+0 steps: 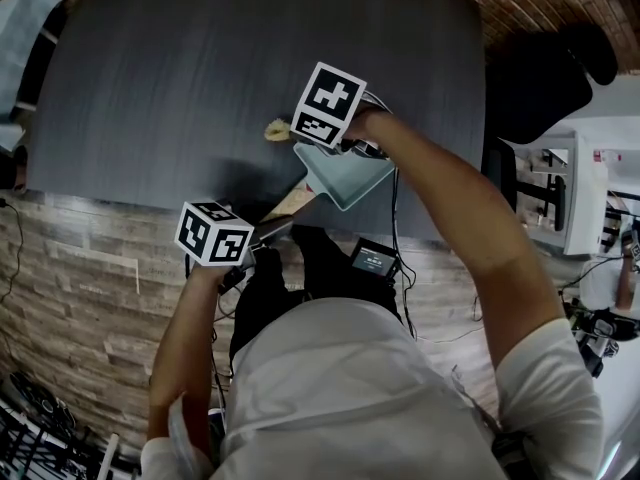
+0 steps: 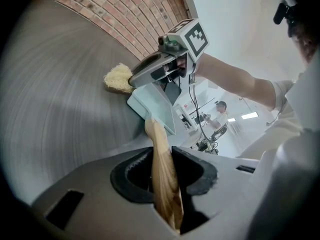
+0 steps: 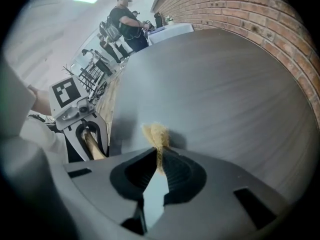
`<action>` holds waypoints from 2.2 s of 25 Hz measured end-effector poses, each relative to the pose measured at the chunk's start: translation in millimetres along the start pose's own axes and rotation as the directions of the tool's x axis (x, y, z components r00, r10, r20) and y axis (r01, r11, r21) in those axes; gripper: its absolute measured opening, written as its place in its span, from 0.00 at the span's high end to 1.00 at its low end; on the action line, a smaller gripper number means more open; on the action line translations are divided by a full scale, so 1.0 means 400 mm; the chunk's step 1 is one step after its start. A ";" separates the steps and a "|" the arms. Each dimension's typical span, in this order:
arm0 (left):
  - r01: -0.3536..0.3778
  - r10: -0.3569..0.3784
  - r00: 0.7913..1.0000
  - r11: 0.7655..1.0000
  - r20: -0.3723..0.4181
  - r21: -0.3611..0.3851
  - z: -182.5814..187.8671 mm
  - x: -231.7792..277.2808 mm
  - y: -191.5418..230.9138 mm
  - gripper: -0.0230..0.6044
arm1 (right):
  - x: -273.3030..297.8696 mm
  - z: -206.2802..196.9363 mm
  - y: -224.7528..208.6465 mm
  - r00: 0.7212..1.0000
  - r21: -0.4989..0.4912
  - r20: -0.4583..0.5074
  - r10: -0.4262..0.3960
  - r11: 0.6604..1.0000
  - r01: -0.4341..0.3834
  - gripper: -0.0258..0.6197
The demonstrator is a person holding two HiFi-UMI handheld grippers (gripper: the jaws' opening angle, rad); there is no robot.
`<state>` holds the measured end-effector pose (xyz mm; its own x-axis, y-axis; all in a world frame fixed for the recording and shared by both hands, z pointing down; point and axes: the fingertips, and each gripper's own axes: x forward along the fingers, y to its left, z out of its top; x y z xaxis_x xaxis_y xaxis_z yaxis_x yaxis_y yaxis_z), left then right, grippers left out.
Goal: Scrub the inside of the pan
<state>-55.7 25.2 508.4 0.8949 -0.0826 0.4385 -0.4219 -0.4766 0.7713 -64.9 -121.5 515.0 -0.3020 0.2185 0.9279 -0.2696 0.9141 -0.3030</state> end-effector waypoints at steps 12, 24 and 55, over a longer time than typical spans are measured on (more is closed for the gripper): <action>0.003 -0.002 1.000 1.000 0.014 -0.030 -0.006 0.018 -0.005 0.78 | 0.035 0.042 0.097 0.999 -0.041 0.039 0.029 0.999 -0.028 0.90; -0.007 0.008 0.999 0.999 0.031 -0.044 -0.007 0.025 -0.008 0.78 | 0.031 0.040 0.187 0.987 -0.014 0.146 0.063 0.998 -0.062 0.90; -0.031 0.043 0.995 0.991 0.086 -0.134 -0.019 0.052 -0.030 0.78 | 0.016 0.081 0.108 0.908 -0.346 0.221 -0.355 0.842 0.414 0.90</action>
<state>-33.0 36.0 511.8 0.8852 -0.1774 0.4300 -0.4651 -0.3525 0.8121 -108.0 -91.5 501.0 -0.3807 -0.2020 0.9023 -0.0356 0.9783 0.2040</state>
